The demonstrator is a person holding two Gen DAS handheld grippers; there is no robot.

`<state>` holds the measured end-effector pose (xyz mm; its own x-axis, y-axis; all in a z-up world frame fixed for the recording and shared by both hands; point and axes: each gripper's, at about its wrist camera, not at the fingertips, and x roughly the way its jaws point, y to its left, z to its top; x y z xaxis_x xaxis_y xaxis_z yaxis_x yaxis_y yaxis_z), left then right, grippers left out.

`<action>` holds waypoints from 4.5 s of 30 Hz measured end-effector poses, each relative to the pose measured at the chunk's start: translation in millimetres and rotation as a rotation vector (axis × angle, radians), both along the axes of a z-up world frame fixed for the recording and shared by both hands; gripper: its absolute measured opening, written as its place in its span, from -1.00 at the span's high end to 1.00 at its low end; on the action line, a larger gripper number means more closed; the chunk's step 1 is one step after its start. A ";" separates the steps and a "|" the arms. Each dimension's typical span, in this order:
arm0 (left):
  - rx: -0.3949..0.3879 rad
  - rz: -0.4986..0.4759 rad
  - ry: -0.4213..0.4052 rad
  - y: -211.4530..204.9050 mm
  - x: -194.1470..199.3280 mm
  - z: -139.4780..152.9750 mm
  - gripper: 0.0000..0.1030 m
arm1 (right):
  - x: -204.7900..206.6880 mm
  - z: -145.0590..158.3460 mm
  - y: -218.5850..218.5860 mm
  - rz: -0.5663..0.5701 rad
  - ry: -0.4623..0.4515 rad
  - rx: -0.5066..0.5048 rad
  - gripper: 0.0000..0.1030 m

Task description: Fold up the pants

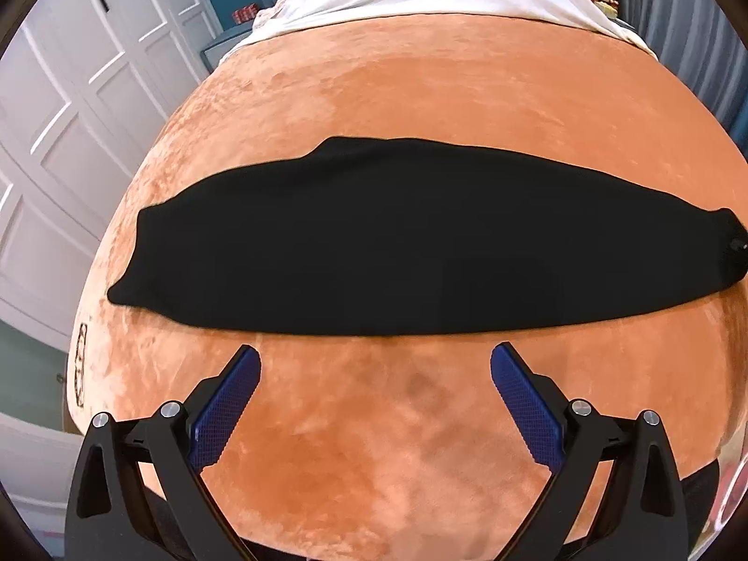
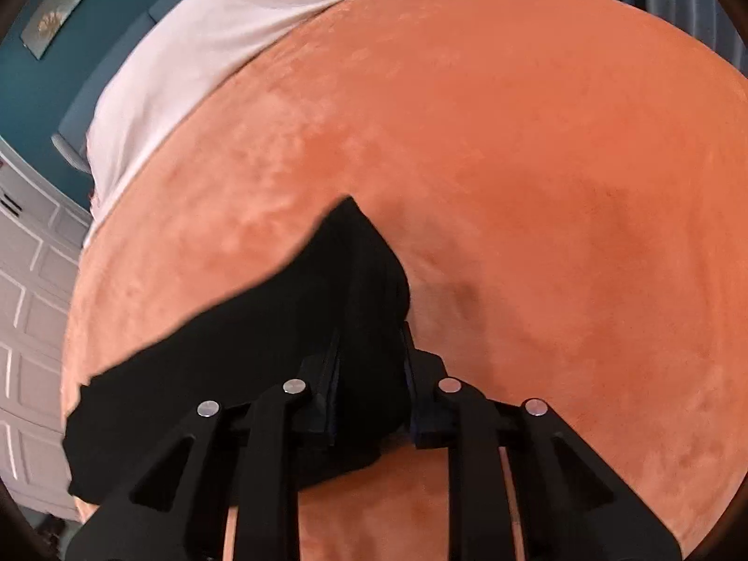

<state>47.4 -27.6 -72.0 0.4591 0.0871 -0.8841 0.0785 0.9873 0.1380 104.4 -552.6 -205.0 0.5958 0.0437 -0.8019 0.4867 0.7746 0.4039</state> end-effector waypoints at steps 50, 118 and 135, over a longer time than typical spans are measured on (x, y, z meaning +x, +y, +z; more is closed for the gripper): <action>-0.324 0.687 0.013 342.5 129.8 -119.0 -0.90 | 62.3 -17.1 274.4 0.268 0.125 0.053 -0.45; -0.125 0.114 -0.049 145.3 -35.5 -7.9 -0.29 | -68.4 58.3 458.7 0.916 -0.054 -0.421 -0.52; -0.135 0.111 -0.054 137.4 -30.7 -0.3 -0.29 | -10.1 96.2 424.2 0.730 -0.168 -0.187 0.72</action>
<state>16.6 109.9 -72.3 0.5002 0.0218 -0.8656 -0.0360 0.9993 0.0043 94.3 -128.4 -108.7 0.5826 0.3454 -0.7357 -0.2302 0.9383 0.2582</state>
